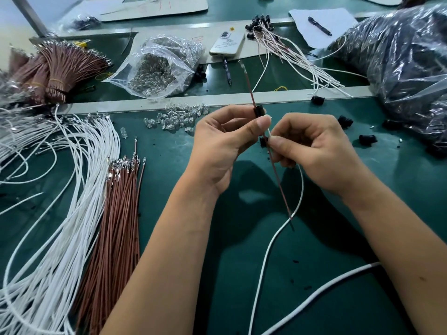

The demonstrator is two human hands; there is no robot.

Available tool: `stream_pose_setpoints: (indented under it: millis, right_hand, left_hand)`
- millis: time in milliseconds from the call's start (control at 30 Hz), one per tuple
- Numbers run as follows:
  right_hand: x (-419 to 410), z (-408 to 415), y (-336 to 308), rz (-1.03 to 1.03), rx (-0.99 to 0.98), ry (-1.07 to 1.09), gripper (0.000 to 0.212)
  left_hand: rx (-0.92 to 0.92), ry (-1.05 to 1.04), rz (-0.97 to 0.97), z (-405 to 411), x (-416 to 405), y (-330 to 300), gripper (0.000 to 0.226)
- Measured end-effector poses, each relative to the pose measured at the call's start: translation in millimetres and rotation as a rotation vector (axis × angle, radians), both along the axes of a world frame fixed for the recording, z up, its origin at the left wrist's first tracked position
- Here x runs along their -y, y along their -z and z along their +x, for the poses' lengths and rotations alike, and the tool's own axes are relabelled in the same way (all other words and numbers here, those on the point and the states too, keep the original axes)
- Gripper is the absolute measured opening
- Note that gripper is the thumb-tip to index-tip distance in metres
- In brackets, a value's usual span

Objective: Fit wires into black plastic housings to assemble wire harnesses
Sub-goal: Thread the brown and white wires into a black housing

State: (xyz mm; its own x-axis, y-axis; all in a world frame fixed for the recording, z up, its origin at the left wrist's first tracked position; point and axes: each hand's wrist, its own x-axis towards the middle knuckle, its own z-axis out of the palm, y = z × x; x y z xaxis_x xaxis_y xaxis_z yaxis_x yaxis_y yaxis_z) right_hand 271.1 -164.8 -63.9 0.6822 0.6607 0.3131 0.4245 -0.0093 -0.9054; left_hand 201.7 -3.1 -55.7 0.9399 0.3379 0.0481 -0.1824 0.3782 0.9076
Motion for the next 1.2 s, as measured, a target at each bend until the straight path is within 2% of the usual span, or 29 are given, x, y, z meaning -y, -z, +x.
stream_pose_setpoints:
  millis: [267, 500, 667, 833, 1000, 1100, 1200]
  right_hand:
    - [-1.3, 0.8, 3.3, -0.082, -0.010, 0.035, 0.017]
    - [-1.3, -1.9, 4.5, -0.054, -0.039, 0.075, 0.019]
    - [-3.2, -0.4, 4.2, 0.053, -0.129, 0.171, 0.024]
    - [-1.3, 2.5, 4.7, 0.043, -0.223, 0.151, 0.023]
    - [-4.2, -1.1, 4.5, 0.008, -0.197, 0.135, 0.024]
    - [-4.8, 0.0, 3.5, 0.054, -0.216, 0.163, 0.014]
    - [-4.1, 2.2, 2.8, 0.129, -0.264, 0.217, 0.013]
  left_hand:
    - [-0.112, -0.050, 0.029, 0.8, 3.1, 2.4, 0.013]
    - [-0.163, 0.079, -0.059, 0.0, -7.2, -1.5, 0.015]
    - [-0.163, 0.067, 0.133, -1.5, -1.1, 0.9, 0.005]
    - [-0.095, -0.043, 0.357, 0.1, -0.4, 2.3, 0.006]
    - [-0.139, -0.035, 0.284, 0.7, -1.5, 2.4, 0.004]
    - [-0.150, 0.008, 0.249, 1.7, -1.3, 3.6, 0.009]
    - [-0.134, 0.078, 0.314, 0.2, -0.9, 6.2, 0.018]
